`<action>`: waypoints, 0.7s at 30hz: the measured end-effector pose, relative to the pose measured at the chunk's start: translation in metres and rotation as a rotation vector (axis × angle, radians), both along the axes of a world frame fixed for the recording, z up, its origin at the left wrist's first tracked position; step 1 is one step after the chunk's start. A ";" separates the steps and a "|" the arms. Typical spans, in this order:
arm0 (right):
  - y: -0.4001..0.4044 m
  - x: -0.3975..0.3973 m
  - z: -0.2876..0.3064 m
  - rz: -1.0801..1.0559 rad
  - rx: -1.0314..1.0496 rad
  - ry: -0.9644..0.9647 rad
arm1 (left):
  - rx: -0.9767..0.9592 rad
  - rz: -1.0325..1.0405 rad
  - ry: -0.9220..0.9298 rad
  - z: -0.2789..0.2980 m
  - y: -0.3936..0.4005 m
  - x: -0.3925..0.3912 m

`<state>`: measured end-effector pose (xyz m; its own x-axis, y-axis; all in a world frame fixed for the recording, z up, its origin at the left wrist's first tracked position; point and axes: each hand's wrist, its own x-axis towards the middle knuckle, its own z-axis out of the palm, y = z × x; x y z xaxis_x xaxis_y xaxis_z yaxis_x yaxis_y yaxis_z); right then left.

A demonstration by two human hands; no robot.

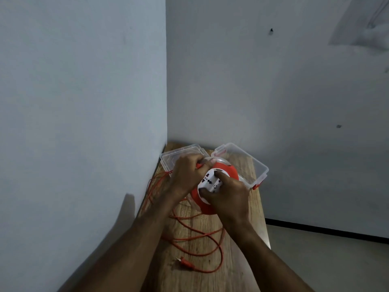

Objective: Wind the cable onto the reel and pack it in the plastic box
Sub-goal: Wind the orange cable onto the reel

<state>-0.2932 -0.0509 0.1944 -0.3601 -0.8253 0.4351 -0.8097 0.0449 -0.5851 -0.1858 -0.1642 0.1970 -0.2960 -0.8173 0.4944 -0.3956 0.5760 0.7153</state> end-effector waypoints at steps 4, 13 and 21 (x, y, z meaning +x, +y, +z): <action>-0.006 0.013 -0.004 -0.217 -0.076 -0.447 | -0.043 0.063 0.011 -0.005 0.005 -0.004; -0.003 0.010 0.019 -0.200 0.128 -1.590 | -0.030 0.081 -0.028 -0.012 0.001 0.004; 0.025 -0.001 0.004 0.039 -0.035 0.380 | 0.111 0.010 0.101 -0.002 0.003 0.004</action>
<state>-0.2939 -0.0262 0.1986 -0.1361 -0.8173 0.5600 -0.9700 -0.0051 -0.2432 -0.1814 -0.1612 0.1954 -0.2408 -0.8714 0.4274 -0.3240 0.4873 0.8109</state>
